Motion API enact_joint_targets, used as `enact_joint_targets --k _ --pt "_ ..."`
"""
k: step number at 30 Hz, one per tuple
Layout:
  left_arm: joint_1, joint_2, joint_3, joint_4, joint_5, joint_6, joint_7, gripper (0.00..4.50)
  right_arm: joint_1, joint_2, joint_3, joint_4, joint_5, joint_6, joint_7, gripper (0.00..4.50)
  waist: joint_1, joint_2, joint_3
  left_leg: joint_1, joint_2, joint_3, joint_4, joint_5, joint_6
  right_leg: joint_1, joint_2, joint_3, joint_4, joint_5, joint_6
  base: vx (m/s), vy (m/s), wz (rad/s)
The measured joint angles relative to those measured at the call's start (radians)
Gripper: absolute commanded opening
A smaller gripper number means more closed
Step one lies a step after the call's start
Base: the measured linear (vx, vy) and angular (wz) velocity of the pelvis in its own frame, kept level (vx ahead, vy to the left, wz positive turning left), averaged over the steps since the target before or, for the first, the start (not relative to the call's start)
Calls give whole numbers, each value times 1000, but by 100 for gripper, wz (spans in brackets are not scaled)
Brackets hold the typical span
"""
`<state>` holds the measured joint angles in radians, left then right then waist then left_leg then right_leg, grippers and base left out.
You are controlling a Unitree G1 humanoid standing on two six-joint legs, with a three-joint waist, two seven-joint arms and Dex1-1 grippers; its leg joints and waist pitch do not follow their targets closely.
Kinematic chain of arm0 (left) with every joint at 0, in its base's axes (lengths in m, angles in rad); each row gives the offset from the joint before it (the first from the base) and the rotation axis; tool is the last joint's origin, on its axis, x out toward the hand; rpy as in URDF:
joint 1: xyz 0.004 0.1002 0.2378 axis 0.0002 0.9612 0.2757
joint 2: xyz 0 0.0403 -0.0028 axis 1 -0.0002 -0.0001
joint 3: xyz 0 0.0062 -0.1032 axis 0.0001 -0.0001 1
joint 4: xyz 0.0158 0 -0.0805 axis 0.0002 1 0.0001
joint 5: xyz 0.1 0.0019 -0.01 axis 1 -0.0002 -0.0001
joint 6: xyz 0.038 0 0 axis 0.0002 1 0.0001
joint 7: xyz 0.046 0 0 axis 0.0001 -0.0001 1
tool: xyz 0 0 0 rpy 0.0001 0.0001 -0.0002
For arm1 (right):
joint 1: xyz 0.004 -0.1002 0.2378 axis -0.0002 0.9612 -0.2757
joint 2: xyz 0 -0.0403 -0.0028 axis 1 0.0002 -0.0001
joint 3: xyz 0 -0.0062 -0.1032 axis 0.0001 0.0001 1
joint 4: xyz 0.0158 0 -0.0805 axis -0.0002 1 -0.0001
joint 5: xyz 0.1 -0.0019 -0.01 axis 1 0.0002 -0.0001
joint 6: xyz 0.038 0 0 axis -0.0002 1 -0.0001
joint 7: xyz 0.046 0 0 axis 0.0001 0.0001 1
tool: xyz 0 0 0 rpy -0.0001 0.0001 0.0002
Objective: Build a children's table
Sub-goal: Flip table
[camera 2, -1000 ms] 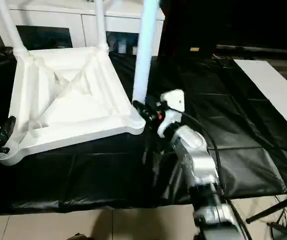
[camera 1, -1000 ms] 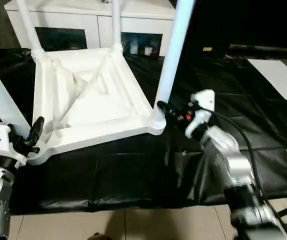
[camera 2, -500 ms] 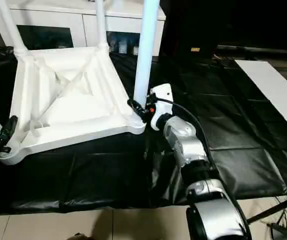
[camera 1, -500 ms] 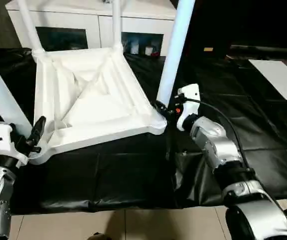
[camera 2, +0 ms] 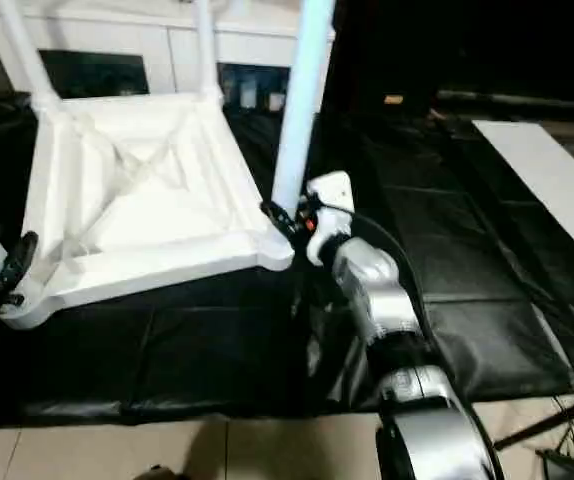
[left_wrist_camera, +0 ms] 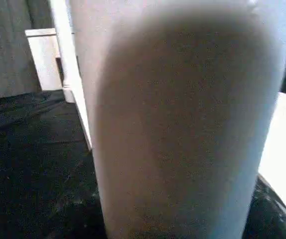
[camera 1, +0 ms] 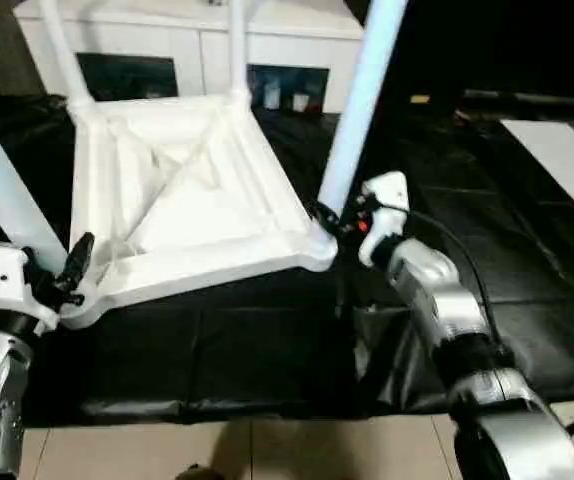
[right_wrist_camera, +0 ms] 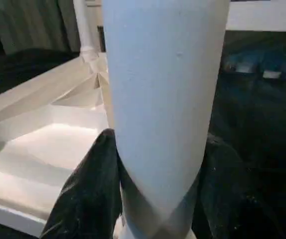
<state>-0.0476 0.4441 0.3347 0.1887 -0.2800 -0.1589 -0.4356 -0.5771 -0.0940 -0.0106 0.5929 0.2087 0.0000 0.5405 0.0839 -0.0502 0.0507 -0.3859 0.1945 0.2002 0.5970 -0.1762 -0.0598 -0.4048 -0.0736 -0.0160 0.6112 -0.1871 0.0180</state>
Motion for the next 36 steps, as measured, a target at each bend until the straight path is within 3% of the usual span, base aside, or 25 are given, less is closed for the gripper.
enact_joint_targets --k 4,6,14,18,22,28,31,36 --pt "22 -17 -17 -41 1 4 -6 200 194 -17 1 -276 28 68 -18 178 17 0 0 -1 -1 1 0 -2 4 2 -2 1 -1 -4 6 0 0 0" --pt "35 -34 -26 -65 0 6 -4 200 333 -29 6 -464 41 112 -34 178 28 4 2 -1 -2 1 0 -4 6 3 -2 3 -1 -7 10 0 0 0" --pt "57 -81 -84 -146 7 58 6 199 533 -25 -2 -730 9 172 -147 178 10 19 11 0 -2 0 -1 -3 5 3 -2 3 -1 -9 15 0 0 0" --pt "133 -139 -130 -282 22 105 54 199 605 -21 -22 -826 -28 184 -209 177 -1 27 16 -1 -3 0 0 -3 5 2 -2 4 -1 -8 15 0 0 0" --pt "182 -160 -153 -371 37 139 92 198 642 -15 -28 -873 -33 186 -243 177 -7 28 17 -2 -2 -1 -4 -3 5 -1 -1 4 -1 -8 15 0 0 0" --pt "174 -190 -152 -389 65 171 158 198 624 -2 -18 -856 -51 187 -260 177 -14 29 17 -2 -3 -1 -5 -3 5 -1 -1 4 -1 -10 18 0 0 0" --pt "156 -191 -152 -388 76 189 175 198 611 1 -18 -835 -50 162 -258 247 -19 29 17 -3 -3 -1 -5 -3 5 -1 -1 4 -1 -11 19 0 0 0" --pt "137 -190 -155 -386 79 206 179 198 612 30 -38 -847 -16 105 -274 284 -20 31 19 -3 -3 -1 -5 -3 4 -1 -1 4 -1 -10 19 0 0 0"
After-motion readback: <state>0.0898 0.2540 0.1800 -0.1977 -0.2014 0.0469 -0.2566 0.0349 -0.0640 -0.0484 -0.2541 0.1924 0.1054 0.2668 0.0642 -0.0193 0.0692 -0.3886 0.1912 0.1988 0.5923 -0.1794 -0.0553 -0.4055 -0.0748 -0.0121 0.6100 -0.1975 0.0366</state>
